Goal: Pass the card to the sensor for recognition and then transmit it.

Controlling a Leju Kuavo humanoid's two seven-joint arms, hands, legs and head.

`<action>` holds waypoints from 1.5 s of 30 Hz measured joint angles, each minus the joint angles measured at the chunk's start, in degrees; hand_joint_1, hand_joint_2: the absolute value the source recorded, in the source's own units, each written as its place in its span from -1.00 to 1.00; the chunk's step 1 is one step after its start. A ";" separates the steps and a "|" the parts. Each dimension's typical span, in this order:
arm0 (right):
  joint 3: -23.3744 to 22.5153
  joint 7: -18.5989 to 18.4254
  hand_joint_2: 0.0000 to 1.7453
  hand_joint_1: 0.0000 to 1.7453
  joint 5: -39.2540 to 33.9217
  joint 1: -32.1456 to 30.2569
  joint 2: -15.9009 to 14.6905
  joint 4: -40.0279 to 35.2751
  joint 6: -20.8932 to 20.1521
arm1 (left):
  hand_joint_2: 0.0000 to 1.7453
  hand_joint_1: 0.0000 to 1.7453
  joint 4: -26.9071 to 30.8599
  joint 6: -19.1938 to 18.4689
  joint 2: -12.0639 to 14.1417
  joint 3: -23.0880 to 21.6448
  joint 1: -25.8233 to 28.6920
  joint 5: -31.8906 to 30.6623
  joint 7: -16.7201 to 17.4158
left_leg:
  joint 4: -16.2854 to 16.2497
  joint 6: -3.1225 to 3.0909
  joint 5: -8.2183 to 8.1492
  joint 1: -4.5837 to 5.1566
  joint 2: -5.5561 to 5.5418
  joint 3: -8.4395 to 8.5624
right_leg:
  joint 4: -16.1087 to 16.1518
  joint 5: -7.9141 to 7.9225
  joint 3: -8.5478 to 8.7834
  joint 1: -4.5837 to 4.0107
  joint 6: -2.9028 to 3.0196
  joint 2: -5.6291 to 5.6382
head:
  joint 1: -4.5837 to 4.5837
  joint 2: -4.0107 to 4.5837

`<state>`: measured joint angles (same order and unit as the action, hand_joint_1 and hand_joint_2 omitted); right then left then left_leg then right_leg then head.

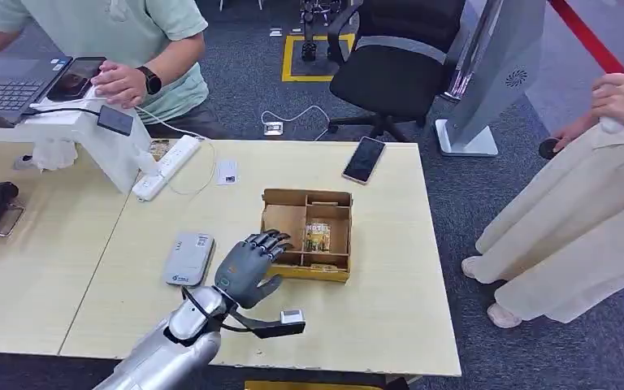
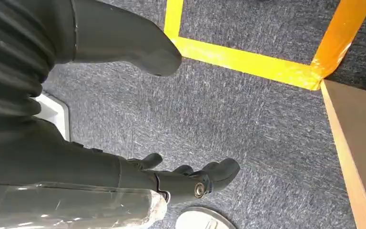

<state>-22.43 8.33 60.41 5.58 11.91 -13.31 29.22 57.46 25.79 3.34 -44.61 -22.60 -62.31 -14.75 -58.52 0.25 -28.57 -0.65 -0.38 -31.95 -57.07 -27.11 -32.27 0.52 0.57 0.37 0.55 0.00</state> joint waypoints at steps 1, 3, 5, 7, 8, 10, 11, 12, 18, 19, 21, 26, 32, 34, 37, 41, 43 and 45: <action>0.00 0.00 1.00 -1.00 0.00 0.00 -0.02 -0.02 0.00 | 1.00 1.00 0.00 -0.02 0.00 0.00 0.07 0.09 -0.15 | 0.00 0.00 0.00 0.00 0.00 0.00 | 0.00 0.00 0.00 0.00 0.00 0.00 | 0.00 0.00; 0.00 0.02 1.00 -1.00 -0.07 0.00 -0.02 -0.07 0.02 | 1.00 1.00 0.00 -0.04 0.00 0.00 0.22 0.22 -0.20 | 0.00 0.00 0.00 0.00 0.00 0.00 | 0.00 0.00 0.00 0.00 0.00 0.00 | 0.00 0.00; 0.00 0.09 1.00 -1.00 -0.09 0.01 -0.02 -0.11 0.02 | 1.00 1.00 0.00 -0.07 0.00 0.00 0.36 0.39 -0.30 | 0.00 0.00 0.00 0.00 0.00 0.00 | 0.00 0.00 0.00 0.00 0.00 0.00 | 0.00 0.00; 0.00 0.07 1.00 -1.00 -0.39 0.03 -0.02 -0.18 0.02 | 1.00 1.00 0.00 -0.07 -0.04 0.00 0.38 0.61 -0.35 | 0.00 0.00 0.00 0.00 0.00 0.00 | 0.00 0.00 0.00 0.00 0.00 0.00 | 0.00 0.00; 0.00 0.07 1.00 -1.00 -0.46 0.02 -0.02 -0.17 0.02 | 1.00 1.00 0.00 0.00 -0.09 0.00 0.39 0.72 -0.54 | 0.00 0.00 0.00 0.00 0.00 0.00 | 0.00 0.00 0.00 0.00 0.00 0.00 | 0.00 0.00; 0.02 0.07 1.00 -1.00 -0.55 0.02 -0.02 -0.20 0.02 | 1.00 1.00 0.00 0.11 -0.13 0.00 0.52 0.94 -0.81 | 0.00 0.00 0.00 0.00 0.00 0.00 | 0.00 0.00 0.00 0.00 0.00 0.00 | 0.00 0.00; 0.02 0.07 1.00 -1.00 -0.61 0.02 -0.02 -0.22 0.02 | 1.00 1.00 0.00 0.11 -0.15 0.00 0.51 0.96 -0.85 | 0.00 0.00 0.00 0.00 0.00 0.00 | 0.00 0.00 0.00 0.00 0.00 0.00 | 0.00 0.00; 0.02 0.07 1.00 -1.00 -0.70 0.03 -0.02 -0.28 0.02 | 1.00 1.00 0.00 0.09 -0.15 0.00 0.51 1.09 -0.87 | 0.00 0.00 0.00 0.00 0.00 0.00 | 0.00 0.00 0.00 0.00 0.00 0.00 | 0.00 0.00; 0.15 -0.04 1.00 -1.00 -0.68 0.03 -0.02 -0.35 0.02 | 1.00 1.00 0.00 0.48 -0.20 0.00 0.51 1.27 -1.03 | 0.00 0.00 0.00 0.00 0.00 0.01 | 0.00 0.00 0.00 0.00 0.00 0.00 | 0.00 0.00; 0.20 -0.04 1.00 -1.00 -0.68 0.03 -0.02 -0.35 0.02 | 1.00 1.00 0.00 0.66 -0.20 0.00 0.51 1.22 -1.05 | 0.00 0.00 0.00 0.00 0.00 0.00 | 0.00 0.00 0.00 0.00 0.00 0.00 | 0.00 0.00; 0.26 -0.24 1.00 -1.00 -0.68 0.03 -0.02 -0.35 0.13 | 1.00 1.00 0.00 1.46 -0.22 0.00 0.51 0.83 -1.03 | 0.00 0.00 0.00 0.00 0.00 0.01 | 0.00 0.00 0.00 0.00 0.00 0.00 | 0.00 0.00; 0.33 -0.68 1.00 -1.00 -0.63 0.02 -0.02 -0.35 0.57 | 1.00 1.00 0.18 2.40 -0.35 0.00 0.50 0.57 -0.89 | 0.00 0.00 0.00 0.00 0.00 0.00 | 0.00 0.00 0.00 0.00 0.00 0.00 | 0.00 0.00; 0.39 -1.44 1.00 -1.00 -0.26 0.01 -0.04 -0.35 0.79 | 1.00 1.00 0.20 2.56 -0.48 0.00 0.48 0.07 -0.76 | 0.00 0.00 0.00 0.00 0.00 0.01 | 0.00 0.00 0.00 0.00 0.00 0.00 | 0.00 0.00; 0.55 -2.05 1.00 -1.00 0.26 -0.02 -0.15 -0.35 0.94 | 1.00 1.00 0.20 2.95 -0.50 0.00 0.34 -0.28 -0.63 | 0.00 0.00 0.00 0.00 0.00 0.01 | 0.00 0.00 -0.01 0.00 0.00 0.00 | 0.00 0.00; 0.83 -2.84 1.00 -1.00 0.37 -0.07 -0.42 -0.33 1.01 | 1.00 1.00 0.20 3.52 -0.55 0.00 -0.29 -0.46 -0.22 | 0.00 0.00 0.00 0.00 0.00 0.01 | 0.00 0.00 -0.01 0.00 0.00 0.00 | 0.00 0.00; 1.05 -3.24 1.00 -1.00 0.81 -0.27 -0.57 -0.33 1.01 | 1.00 1.00 0.35 3.85 -0.59 0.00 -1.60 -0.22 -0.11 | 0.00 0.00 0.00 0.00 0.00 0.01 | 0.00 0.00 -0.01 0.00 0.00 0.00 | 0.00 0.00; 1.29 -3.43 1.00 -1.00 1.12 -0.31 -0.59 -0.33 1.01 | 1.00 1.00 0.70 4.18 -0.57 0.13 -2.49 0.15 0.07 | 0.00 0.00 0.00 0.00 -0.01 0.00 | 0.00 0.00 -0.01 0.00 0.00 0.00 | 0.00 0.00; 1.44 -3.45 1.00 -1.00 1.20 -0.31 -0.59 -0.33 1.01 | 1.00 1.00 1.18 4.46 -0.55 0.44 -3.37 0.66 0.37 | 0.00 0.00 0.00 0.00 -0.01 0.00 | 0.00 0.00 -0.01 0.00 0.00 0.00 | 0.00 0.00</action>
<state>-20.98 4.87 61.62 5.27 11.32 -13.64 30.23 58.64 30.25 2.80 -44.17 -25.97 -61.66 -14.38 -58.52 0.25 -28.57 -0.65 -0.38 -31.94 -57.07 -27.11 -32.28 0.52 0.57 0.37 0.55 0.00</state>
